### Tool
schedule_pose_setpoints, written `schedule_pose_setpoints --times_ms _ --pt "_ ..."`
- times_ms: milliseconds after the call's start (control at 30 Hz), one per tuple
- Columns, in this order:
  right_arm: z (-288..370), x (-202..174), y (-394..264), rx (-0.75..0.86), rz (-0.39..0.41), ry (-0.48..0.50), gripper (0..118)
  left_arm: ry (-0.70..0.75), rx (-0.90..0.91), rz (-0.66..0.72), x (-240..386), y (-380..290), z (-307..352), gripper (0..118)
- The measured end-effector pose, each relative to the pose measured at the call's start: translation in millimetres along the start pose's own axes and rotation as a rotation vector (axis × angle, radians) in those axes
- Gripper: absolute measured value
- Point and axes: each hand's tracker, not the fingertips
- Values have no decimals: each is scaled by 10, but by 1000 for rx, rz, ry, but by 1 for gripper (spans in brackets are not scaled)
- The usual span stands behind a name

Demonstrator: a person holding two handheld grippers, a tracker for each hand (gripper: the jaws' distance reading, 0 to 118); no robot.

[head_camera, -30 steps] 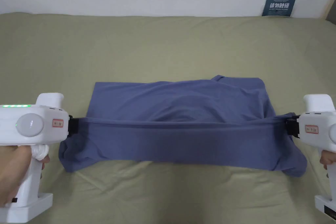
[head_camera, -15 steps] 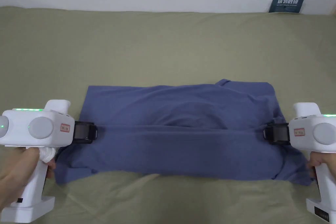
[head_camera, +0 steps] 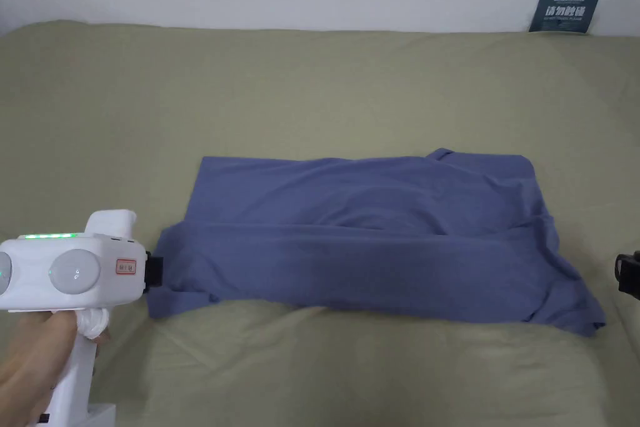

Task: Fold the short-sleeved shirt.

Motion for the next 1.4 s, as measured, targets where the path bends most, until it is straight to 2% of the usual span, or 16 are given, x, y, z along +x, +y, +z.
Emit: schedule_pose_setpoints --times_ms 67,133,167,233,467,533,600,633,700,733,867,900,933,967,1000,1400 --pt "-10 15 -29 -12 -6 8 0 5 -3 -3 9 8 -20 8" --pt "30 -9 -72 -6 -15 15 0 -14 -29 1 6 27 -106 94" --pt "22 -30 -86 -11 -11 16 0 -26 -49 17 10 29 -164 118" --pt "0 -46 -125 -14 -12 28 0 21 -13 33 48 28 -249 107" --pt "-141 -152 -183 -51 1 56 0 47 -80 28 196 57 -506 95" --pt "-164 -168 -197 -59 8 66 0 68 -44 -17 258 56 -421 63" --pt "-215 -183 -184 -76 8 90 4 29 -44 -2 258 73 -399 6" --pt "-272 -169 -188 -85 9 89 25 25 -37 13 270 85 -376 7" --pt "-382 -150 -189 -122 0 104 118 27 -42 -10 302 100 -383 7" --pt "-392 -117 -221 -40 -26 86 113 30 -48 -17 278 93 -423 7" --pt "-742 -182 -233 -181 22 75 109 23 -46 7 226 81 -460 7" --pt "-714 -225 -274 -211 32 70 97 22 -45 12 232 74 -456 7" --pt "-736 -227 -304 -228 38 79 71 23 -44 11 234 72 -456 7" --pt "-750 -209 -331 -219 35 80 33 28 -40 8 237 69 -454 7" --pt "-756 -190 -353 -217 29 80 10 35 -29 9 246 57 -438 7" --pt "-137 -214 -233 -138 11 129 8 50 6 -43 227 30 -40 7"
